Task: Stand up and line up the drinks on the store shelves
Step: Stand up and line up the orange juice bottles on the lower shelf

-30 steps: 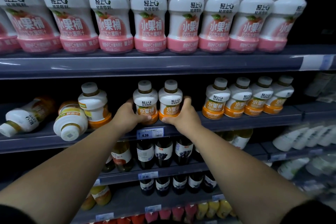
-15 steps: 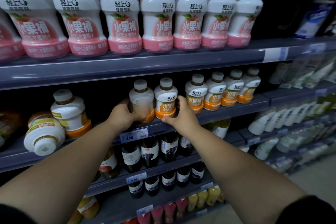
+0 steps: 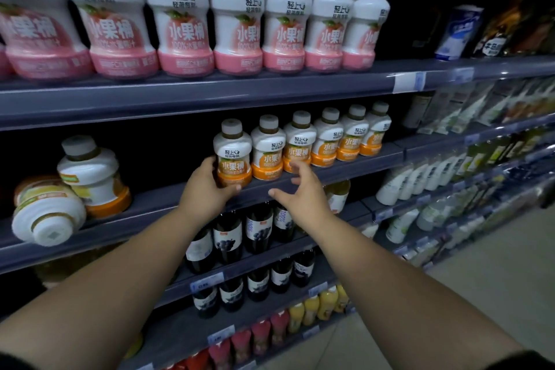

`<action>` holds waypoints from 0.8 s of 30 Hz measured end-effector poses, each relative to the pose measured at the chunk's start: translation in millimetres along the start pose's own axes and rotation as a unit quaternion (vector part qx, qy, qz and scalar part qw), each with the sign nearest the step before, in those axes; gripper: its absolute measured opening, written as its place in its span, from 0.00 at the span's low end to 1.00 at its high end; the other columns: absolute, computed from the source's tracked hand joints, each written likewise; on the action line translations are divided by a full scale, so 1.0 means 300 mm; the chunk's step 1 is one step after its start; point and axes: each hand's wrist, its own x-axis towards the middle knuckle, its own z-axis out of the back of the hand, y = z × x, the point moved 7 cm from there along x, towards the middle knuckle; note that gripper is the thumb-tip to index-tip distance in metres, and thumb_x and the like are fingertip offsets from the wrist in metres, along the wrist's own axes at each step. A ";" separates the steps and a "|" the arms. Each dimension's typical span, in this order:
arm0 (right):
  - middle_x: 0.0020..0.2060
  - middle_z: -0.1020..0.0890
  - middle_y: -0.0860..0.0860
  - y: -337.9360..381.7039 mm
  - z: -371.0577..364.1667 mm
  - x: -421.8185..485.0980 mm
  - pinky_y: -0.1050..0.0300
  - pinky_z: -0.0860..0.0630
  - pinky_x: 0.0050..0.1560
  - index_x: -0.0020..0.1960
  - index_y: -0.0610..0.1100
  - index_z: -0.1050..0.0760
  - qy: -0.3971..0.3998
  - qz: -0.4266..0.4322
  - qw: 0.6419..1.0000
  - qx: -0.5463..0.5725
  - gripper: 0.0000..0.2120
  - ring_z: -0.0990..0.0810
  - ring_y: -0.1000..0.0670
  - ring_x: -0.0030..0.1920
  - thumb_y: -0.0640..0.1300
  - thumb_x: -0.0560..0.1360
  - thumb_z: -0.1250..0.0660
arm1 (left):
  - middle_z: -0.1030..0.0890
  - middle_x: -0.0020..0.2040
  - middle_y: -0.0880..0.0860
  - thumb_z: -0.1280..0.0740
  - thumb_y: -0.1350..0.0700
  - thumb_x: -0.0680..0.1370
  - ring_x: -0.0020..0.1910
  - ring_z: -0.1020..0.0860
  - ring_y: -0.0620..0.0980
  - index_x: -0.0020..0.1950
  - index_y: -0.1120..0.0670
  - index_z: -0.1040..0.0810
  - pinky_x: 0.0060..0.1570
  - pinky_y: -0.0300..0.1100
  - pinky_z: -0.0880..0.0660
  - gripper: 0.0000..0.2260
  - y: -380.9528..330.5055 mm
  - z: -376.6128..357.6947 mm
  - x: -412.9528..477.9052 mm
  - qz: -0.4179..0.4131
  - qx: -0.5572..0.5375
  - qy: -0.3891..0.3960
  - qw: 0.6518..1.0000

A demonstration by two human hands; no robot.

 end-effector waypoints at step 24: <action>0.58 0.27 0.59 0.495 -0.646 -0.230 0.51 0.23 0.59 0.69 0.53 0.31 0.243 0.122 0.958 0.096 0.25 0.26 0.54 0.60 0.47 0.75 0.26 | 0.26 0.61 0.47 0.25 0.55 0.73 0.59 0.26 0.45 0.68 0.49 0.29 0.58 0.46 0.25 0.26 0.223 0.701 -0.572 0.089 0.107 -0.269 0.953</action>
